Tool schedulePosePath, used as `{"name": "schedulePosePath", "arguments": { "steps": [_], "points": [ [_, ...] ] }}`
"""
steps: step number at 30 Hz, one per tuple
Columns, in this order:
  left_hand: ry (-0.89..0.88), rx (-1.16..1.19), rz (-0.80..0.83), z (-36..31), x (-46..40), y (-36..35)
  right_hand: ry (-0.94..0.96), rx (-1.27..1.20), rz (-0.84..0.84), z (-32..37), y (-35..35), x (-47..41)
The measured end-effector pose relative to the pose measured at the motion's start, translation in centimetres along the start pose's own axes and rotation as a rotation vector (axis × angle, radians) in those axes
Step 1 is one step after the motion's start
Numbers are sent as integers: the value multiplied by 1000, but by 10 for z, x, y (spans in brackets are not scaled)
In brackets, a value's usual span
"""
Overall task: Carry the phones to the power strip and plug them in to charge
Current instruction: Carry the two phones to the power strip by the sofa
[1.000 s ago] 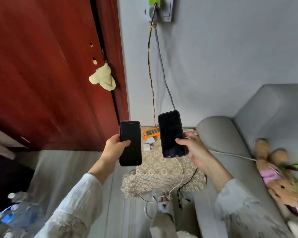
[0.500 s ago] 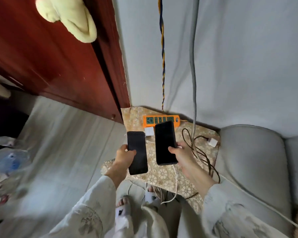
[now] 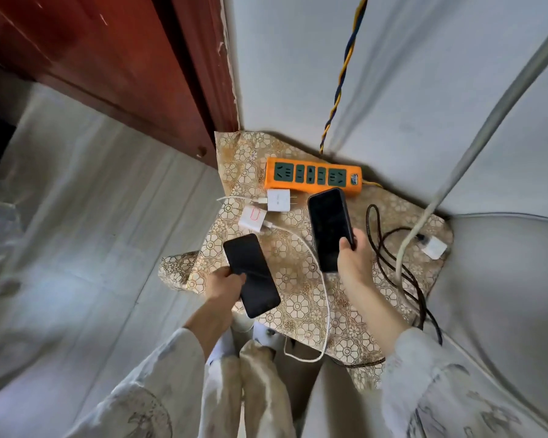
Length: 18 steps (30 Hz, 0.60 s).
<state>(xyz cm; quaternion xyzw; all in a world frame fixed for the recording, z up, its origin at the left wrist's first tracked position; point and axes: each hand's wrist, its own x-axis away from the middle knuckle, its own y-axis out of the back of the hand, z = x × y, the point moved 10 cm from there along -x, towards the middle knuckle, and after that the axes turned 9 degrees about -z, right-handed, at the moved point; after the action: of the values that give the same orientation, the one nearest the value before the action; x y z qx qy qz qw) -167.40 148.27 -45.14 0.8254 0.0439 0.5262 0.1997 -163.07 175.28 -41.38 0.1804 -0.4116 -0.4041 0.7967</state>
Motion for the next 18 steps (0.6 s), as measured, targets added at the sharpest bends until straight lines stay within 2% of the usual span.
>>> {"name": "schedulePosePath", "arguments": {
  "steps": [7,11,18],
  "points": [
    [-74,-108,-41,2,-12,-10,-1,43,33,-23,-6,-19],
    [-162,-206,-123,-7,-10,-7,64,211,23,-20,-6,-25],
    [-251,-270,-162,-17,-3,-7,229,405,54,-10,-17,-17]
  ]
}}
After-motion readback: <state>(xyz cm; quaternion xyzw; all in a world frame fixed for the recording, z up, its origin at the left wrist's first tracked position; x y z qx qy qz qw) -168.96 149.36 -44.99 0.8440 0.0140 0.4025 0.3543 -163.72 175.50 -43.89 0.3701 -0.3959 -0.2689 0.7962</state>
